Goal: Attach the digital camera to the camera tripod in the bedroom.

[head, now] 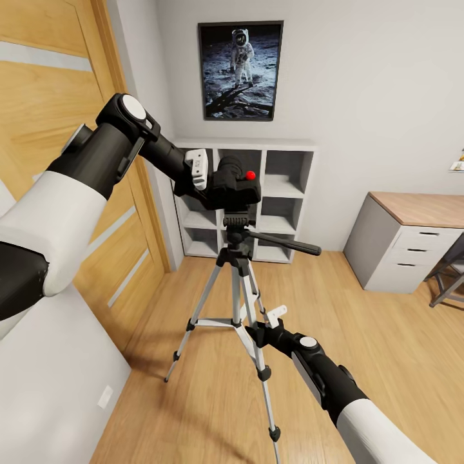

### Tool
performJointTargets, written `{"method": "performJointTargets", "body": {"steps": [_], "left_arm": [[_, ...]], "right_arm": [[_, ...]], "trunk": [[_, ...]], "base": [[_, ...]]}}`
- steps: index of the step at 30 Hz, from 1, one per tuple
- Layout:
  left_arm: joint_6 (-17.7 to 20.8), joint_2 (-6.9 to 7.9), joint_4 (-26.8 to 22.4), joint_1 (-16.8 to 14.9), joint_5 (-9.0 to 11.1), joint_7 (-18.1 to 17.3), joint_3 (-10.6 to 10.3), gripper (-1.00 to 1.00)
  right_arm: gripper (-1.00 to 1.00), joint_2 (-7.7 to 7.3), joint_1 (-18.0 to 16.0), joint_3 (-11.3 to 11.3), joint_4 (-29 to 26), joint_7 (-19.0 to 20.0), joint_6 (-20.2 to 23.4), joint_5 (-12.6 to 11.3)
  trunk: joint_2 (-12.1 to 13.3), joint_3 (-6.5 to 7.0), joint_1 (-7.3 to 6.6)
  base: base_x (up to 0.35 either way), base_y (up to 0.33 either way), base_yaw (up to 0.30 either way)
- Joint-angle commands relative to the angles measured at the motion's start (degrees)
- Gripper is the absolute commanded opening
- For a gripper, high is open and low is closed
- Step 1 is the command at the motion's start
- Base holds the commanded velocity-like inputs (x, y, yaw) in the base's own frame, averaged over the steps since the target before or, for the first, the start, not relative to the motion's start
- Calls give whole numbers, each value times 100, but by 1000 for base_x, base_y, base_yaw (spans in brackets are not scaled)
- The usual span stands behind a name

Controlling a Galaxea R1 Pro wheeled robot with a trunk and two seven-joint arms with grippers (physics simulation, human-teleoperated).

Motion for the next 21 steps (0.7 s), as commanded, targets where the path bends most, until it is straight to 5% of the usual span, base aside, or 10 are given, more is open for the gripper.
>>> {"method": "performJointTargets", "body": {"steps": [1,13,14,21], "left_arm": [[58,4,-5,-4,-12,-27,-23,-100],[64,-26,22,8,-11,-22,-42,-100],[64,-27,27,8,-11,-21,-42,100],[63,-34,50,9,-19,-19,-43,100]], "right_arm": [[-100,0,-3,9,4,-2,38,198],[-100,-1,-3,9,2,-2,38,198],[-100,-1,-3,9,1,-2,38,198],[-100,-1,-3,9,2,-2,38,198]], "trunk": [[-10,-13,4],[-10,-13,4],[-10,-13,4],[-10,-13,4]], "base": [[0,0,0],[0,0,0],[0,0,0],[0,0,0]]}}
